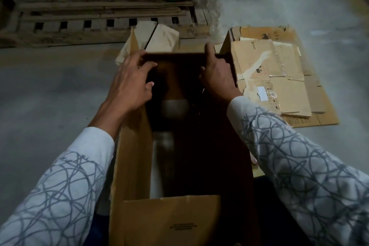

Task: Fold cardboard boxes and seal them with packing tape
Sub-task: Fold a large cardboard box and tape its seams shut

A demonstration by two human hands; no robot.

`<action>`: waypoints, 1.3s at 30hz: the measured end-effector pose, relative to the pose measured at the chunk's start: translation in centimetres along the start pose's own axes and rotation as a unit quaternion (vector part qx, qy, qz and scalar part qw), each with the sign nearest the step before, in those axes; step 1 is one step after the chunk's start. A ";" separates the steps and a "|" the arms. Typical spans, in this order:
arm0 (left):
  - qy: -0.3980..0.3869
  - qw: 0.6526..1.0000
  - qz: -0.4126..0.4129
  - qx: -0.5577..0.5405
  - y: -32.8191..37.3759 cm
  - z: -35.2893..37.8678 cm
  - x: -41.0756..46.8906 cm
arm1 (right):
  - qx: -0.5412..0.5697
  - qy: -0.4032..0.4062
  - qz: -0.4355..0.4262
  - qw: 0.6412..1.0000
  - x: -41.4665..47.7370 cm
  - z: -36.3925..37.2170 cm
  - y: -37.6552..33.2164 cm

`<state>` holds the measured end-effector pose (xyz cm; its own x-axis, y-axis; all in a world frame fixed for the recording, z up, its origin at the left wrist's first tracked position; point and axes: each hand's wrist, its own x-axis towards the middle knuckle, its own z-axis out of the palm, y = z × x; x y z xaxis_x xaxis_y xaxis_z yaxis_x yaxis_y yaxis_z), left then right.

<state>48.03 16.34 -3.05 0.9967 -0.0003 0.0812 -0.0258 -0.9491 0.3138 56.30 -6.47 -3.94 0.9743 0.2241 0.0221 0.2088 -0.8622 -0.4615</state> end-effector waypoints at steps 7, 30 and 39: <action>0.017 0.999 0.014 -0.033 0.4 0.3 0.0 | -0.194 -0.214 0.030 0.957 -1.8 1.6 0.4; -0.055 0.928 -0.288 -0.229 6.0 -2.0 -24.6 | -0.064 -0.301 -0.136 0.942 -34.6 -1.1 -7.4; -0.098 0.913 -0.275 -0.286 8.7 -0.9 -33.6 | -0.086 -0.430 -0.022 0.898 -37.4 5.0 -4.2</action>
<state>14.24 8.39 -2.22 0.8644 0.3169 -0.3904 0.5021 -0.5030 0.7035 18.52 -8.97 -7.25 0.5545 0.4638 -0.6909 0.3268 -0.8849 -0.3318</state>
